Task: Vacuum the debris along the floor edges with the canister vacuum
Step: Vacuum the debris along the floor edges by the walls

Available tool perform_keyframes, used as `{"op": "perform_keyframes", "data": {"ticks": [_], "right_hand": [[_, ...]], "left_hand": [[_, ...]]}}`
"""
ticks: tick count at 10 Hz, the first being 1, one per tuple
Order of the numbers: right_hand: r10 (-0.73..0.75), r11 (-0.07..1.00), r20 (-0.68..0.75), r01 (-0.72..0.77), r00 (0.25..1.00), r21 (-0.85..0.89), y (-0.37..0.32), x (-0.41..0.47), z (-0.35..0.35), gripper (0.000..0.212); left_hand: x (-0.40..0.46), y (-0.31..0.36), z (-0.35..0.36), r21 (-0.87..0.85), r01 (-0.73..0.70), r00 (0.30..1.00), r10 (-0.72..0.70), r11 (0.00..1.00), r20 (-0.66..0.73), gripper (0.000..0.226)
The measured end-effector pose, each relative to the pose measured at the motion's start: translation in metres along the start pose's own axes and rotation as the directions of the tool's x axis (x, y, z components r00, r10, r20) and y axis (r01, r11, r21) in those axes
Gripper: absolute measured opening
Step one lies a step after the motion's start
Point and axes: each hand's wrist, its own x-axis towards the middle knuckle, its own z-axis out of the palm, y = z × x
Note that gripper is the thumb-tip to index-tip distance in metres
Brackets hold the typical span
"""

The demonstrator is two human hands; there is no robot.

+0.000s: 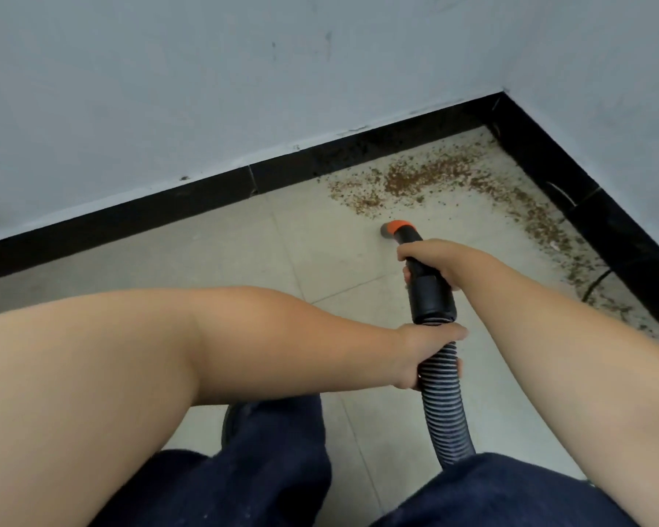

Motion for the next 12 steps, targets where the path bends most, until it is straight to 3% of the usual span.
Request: {"op": "perform_keyframes", "data": {"ticks": [1,2,4,5,6,7,9,10,12], "right_hand": [[-0.020,0.998,-0.001,0.020,1.000,0.065,-0.007,0.006,0.001,0.026],[-0.054,0.994,-0.058,0.059,0.997,0.091,-0.007,0.019,-0.007,0.022],[-0.015,0.996,-0.162,0.030,0.987,0.090,-0.008,0.038,-0.041,0.018],[0.029,0.998,-0.170,-0.019,0.985,0.061,-0.020,0.040,-0.060,0.021],[0.056,0.998,-0.184,-0.053,0.981,0.021,-0.036,0.041,-0.071,0.023],[0.062,0.998,-0.180,-0.063,0.982,0.000,-0.049,0.047,-0.077,0.023],[-0.014,0.999,-0.183,0.021,0.983,0.037,-0.053,0.071,-0.083,0.022],[-0.020,0.996,-0.195,0.037,0.981,0.084,-0.035,0.068,-0.079,0.020],[-0.036,0.998,-0.153,0.045,0.988,0.052,-0.009,0.056,-0.068,0.025]], "left_hand": [[0.007,0.005,-0.009,-0.051,0.051,0.993,-0.056,0.997,-0.106,0.031],[0.022,0.008,-0.016,-0.087,0.015,0.994,-0.024,0.996,-0.105,0.031],[0.049,0.018,-0.017,-0.040,-0.070,0.997,0.070,0.997,0.013,0.034],[0.045,0.038,-0.017,-0.105,-0.086,0.996,0.089,0.991,0.028,0.035],[0.044,0.054,-0.020,-0.293,-0.009,1.000,0.010,0.956,0.003,0.035],[0.060,0.069,-0.027,-0.315,0.024,0.999,-0.011,0.949,0.042,0.034],[0.081,0.077,-0.033,-0.166,-0.095,0.995,0.095,0.982,-0.012,0.033],[0.080,0.071,-0.016,-0.216,0.029,0.999,-0.022,0.976,0.035,0.023],[0.076,0.046,0.007,-0.359,0.057,0.996,-0.029,0.931,0.082,0.019]]}}
